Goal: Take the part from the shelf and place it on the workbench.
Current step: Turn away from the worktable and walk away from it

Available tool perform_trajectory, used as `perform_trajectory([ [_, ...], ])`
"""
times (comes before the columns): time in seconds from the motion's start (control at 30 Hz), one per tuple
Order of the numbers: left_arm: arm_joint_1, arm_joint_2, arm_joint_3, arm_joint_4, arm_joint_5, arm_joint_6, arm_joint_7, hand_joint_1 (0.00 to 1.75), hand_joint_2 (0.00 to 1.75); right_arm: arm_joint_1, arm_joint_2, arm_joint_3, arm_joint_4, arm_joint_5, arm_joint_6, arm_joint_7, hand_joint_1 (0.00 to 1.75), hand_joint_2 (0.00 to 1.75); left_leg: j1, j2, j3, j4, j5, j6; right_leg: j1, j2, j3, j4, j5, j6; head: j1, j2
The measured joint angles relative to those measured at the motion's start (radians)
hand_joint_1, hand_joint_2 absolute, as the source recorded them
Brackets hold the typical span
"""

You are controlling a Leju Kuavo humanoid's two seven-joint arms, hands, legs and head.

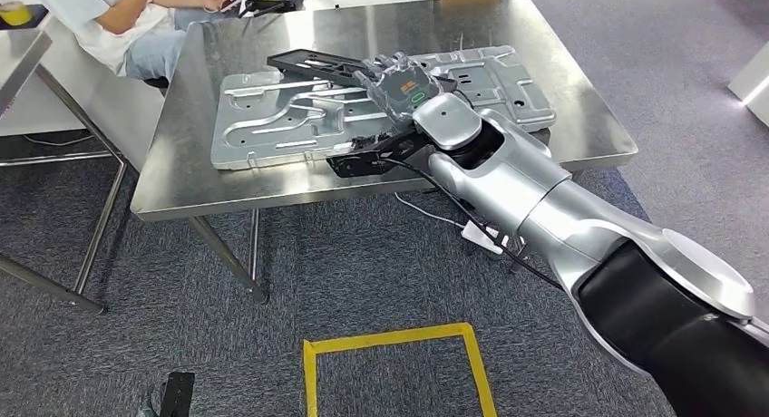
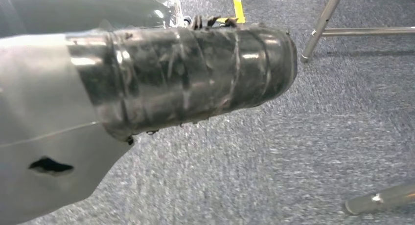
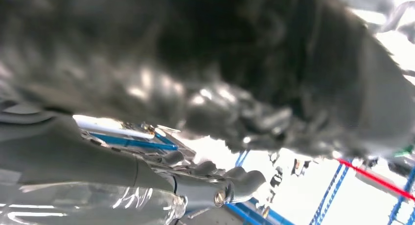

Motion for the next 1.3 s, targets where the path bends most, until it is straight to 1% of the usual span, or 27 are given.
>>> perform_trajectory([
  [0.03,0.0,0.0,0.0,0.0,-0.002,0.0,0.0,0.0,0.0,0.001,0.0,0.0,0.0,0.0,0.0,0.0,0.0,0.0,0.002,0.0,-0.007,0.053,-0.017,-0.005,0.0,0.0,-0.016,0.001,0.012,0.001,-0.001,0.0],
  [0.1,-0.001,0.0,0.0,0.0,-0.006,0.0,0.0,0.0,0.0,0.004,0.0,0.0,0.0,-0.001,0.0,0.0,0.0,0.0,0.007,0.0,0.018,0.082,0.015,-0.013,-0.002,0.0,-0.049,0.003,0.035,0.006,-0.002,0.0],
  [0.13,-0.001,0.0,0.0,0.0,-0.007,0.0,0.0,0.0,0.0,0.005,0.0,0.0,0.0,-0.001,0.001,0.0,0.0,0.0,0.009,0.0,0.055,0.049,0.043,-0.016,-0.004,0.001,-0.065,0.006,0.047,0.01,-0.002,0.0],
  [0.17,-0.002,0.0,0.0,0.0,-0.008,0.0,0.0,0.0,0.0,0.005,0.0,0.0,0.0,-0.001,0.001,0.0,0.0,0.0,0.011,0.0,0.105,-0.011,0.052,-0.017,-0.005,0.001,-0.08,0.01,0.056,0.016,-0.002,0.0],
  [0.23,-0.005,0.0,0.0,0.0,-0.012,0.0,0.001,0.0,0.0,0.004,-0.001,0.0,-0.001,-0.001,0.0,0.001,0.0,0.0,0.007,-0.002,0.197,-0.142,0.031,-0.01,-0.004,0.0,-0.098,0.017,0.073,0.029,-0.002,0.0],
  [0.3,-0.008,0.001,0.0,0.0,-0.014,0.0,0.002,0.0,0.0,0.003,-0.002,0.0,-0.003,-0.003,0.0,0.002,0.0,0.0,0.0,-0.004,0.222,-0.194,0.013,0.008,-0.002,-0.002,-0.104,0.014,0.092,0.041,-0.002,0.0],
  [0.37,-0.007,0.0,0.001,0.0,-0.015,0.0,0.004,0.0,0.0,0.005,-0.004,0.0,-0.003,-0.005,0.001,0.002,0.0,0.0,0.002,-0.002,0.206,-0.196,0.032,0.028,-0.003,0.0,-0.11,0.014,0.093,0.051,-0.002,0.0],
  [0.4,-0.006,0.0,0.001,0.0,-0.016,0.0,0.004,0.0,0.0,0.006,-0.006,0.0,-0.003,-0.006,0.002,0.002,0.0,0.0,0.004,0.0,0.198,-0.198,0.045,0.038,-0.003,0.002,-0.12,0.033,0.066,0.055,0.0,0.0],
  [0.43,-0.007,0.0,0.001,0.0,-0.016,0.0,0.004,0.0,0.0,0.006,-0.008,0.0,-0.003,-0.007,0.002,0.003,0.0,0.0,0.005,0.003,0.187,-0.199,0.058,0.047,-0.004,0.005,-0.135,0.072,0.022,0.058,0.002,0.0],
  [0.5,-0.007,0.0,0.001,0.0,-0.018,0.0,0.005,0.0,0.0,0.006,-0.009,0.0,-0.003,-0.008,0.003,0.004,0.0,0.0,0.002,0.005,0.16,-0.198,0.082,0.058,-0.006,0.007,-0.171,0.202,-0.081,0.062,0.004,0.0],
  [0.53,-0.007,0.0,0.001,0.0,-0.018,0.0,0.005,0.0,0.0,0.007,-0.01,0.0,-0.003,-0.008,0.004,0.005,0.0,0.0,0.001,0.005,0.144,-0.197,0.093,0.059,-0.006,0.007,-0.182,0.266,-0.108,0.064,0.003,0.0],
  [0.57,-0.007,0.0,0.002,0.0,-0.019,0.0,0.005,0.0,0.0,0.009,-0.01,0.0,-0.003,-0.008,0.004,0.005,0.0,0.0,0.0,0.005,0.129,-0.196,0.104,0.059,-0.006,0.007,-0.18,0.306,-0.111,0.065,0.003,0.0],
  [0.6,-0.007,0.0,0.003,0.0,-0.019,0.0,0.005,0.0,0.0,0.011,-0.01,0.0,-0.003,-0.008,0.004,0.005,0.0,0.0,-0.001,0.005,0.113,-0.194,0.114,0.058,-0.006,0.007,-0.163,0.314,-0.095,0.064,0.003,0.0],
  [0.63,-0.006,0.001,0.004,0.0,-0.019,0.0,0.005,0.0,0.0,0.012,-0.01,0.0,-0.003,-0.008,0.004,0.005,0.0,0.0,-0.001,0.004,0.098,-0.192,0.123,0.055,-0.005,0.007,-0.128,0.285,-0.07,0.061,0.003,0.0],
  [0.67,-0.006,0.001,0.005,0.0,-0.019,0.0,0.005,0.0,0.0,0.011,-0.011,0.0,-0.004,-0.009,0.004,0.005,0.0,0.0,-0.001,0.003,0.086,-0.189,0.13,0.052,-0.005,0.007,-0.078,0.23,-0.052,0.056,0.004,0.0],
  [0.7,-0.006,0.0,0.006,0.0,-0.019,0.0,0.004,0.0,0.0,0.01,-0.01,0.0,-0.005,-0.009,0.004,0.005,0.0,0.0,-0.002,0.003,0.075,-0.185,0.136,0.048,-0.002,0.007,-0.023,0.158,-0.054,0.051,0.003,0.0],
  [0.77,-0.006,0.0,0.006,0.0,-0.017,0.0,0.002,0.0,0.0,0.008,-0.009,0.0,-0.009,-0.009,0.004,0.005,0.0,0.0,-0.004,0.002,0.065,-0.182,0.149,0.036,0.005,0.006,0.049,0.05,-0.08,0.042,0.003,0.0],
  [0.83,-0.006,0.0,0.008,0.0,-0.012,0.0,0.001,0.0,0.0,0.007,-0.009,0.0,-0.011,-0.01,0.004,0.006,0.0,0.0,-0.003,0.003,0.065,-0.188,0.164,0.022,0.008,0.006,0.059,0.017,-0.083,0.033,0.003,0.0],
  [0.9,-0.004,0.001,0.012,0.0,-0.008,0.0,-0.002,0.0,0.0,0.007,-0.009,0.0,-0.011,-0.012,0.006,0.006,0.0,0.0,0.0,0.003,0.054,-0.175,0.15,0.009,0.004,0.005,0.052,0.009,-0.066,0.019,0.002,0.0],
  [0.93,-0.003,0.001,0.014,0.0,-0.008,0.0,-0.004,0.0,0.0,0.007,-0.009,0.0,-0.012,-0.012,0.006,0.006,0.0,0.0,0.002,0.003,0.04,-0.142,0.121,0.004,0.0,0.005,0.047,0.006,-0.058,0.013,0.0,0.0],
  [1.0,-0.001,0.0,0.016,0.0,-0.009,0.0,-0.006,0.0,0.0,0.008,-0.009,0.0,-0.013,-0.012,0.006,0.006,0.0,0.0,0.005,0.003,-0.005,-0.022,0.041,-0.005,0.0,0.004,0.033,0.005,-0.045,0.005,-0.004,0.0],
  [1.03,-0.001,0.0,0.016,0.0,-0.01,0.0,-0.006,0.0,0.0,0.009,-0.009,0.0,-0.014,-0.012,0.006,0.006,0.0,0.0,0.006,0.003,-0.025,0.04,0.013,-0.009,0.0,0.004,0.025,0.006,-0.04,0.004,-0.005,0.0],
  [1.07,-0.001,0.001,0.017,0.0,-0.011,0.0,-0.006,0.0,0.0,0.011,-0.009,0.0,-0.014,-0.013,0.006,0.006,0.0,0.0,0.006,0.003,-0.033,0.077,0.002,-0.012,0.001,0.004,0.017,0.008,-0.035,0.004,-0.005,0.0],
  [1.1,-0.001,0.001,0.017,0.0,-0.012,0.0,-0.006,0.0,0.0,0.012,-0.009,0.0,-0.014,-0.014,0.006,0.006,0.0,0.0,0.006,0.003,-0.023,0.079,0.009,-0.012,0.001,0.005,0.011,0.01,-0.031,0.005,-0.005,0.0],
  [1.13,-0.001,0.001,0.018,0.0,-0.013,0.0,-0.006,0.0,0.0,0.013,-0.009,0.0,-0.014,-0.014,0.006,0.006,0.0,0.0,0.006,0.003,0.008,0.041,0.031,-0.012,0.001,0.005,0.005,0.013,-0.028,0.007,-0.005,0.0],
  [1.23,-0.003,0.002,0.018,0.0,-0.016,0.0,-0.007,0.0,0.0,0.012,-0.009,0.0,-0.014,-0.015,0.006,0.006,0.0,0.0,0.001,0.002,0.132,-0.144,0.081,0.002,0.003,0.005,-0.005,0.019,-0.023,0.015,-0.004,0.0],
  [1.3,-0.004,0.002,0.018,0.0,-0.018,0.0,-0.006,0.0,0.0,0.013,-0.009,0.0,-0.015,-0.016,0.006,0.006,0.0,0.0,-0.005,0.001,0.154,-0.185,0.081,0.013,0.004,0.005,-0.008,0.018,-0.015,0.026,-0.004,0.0],
])
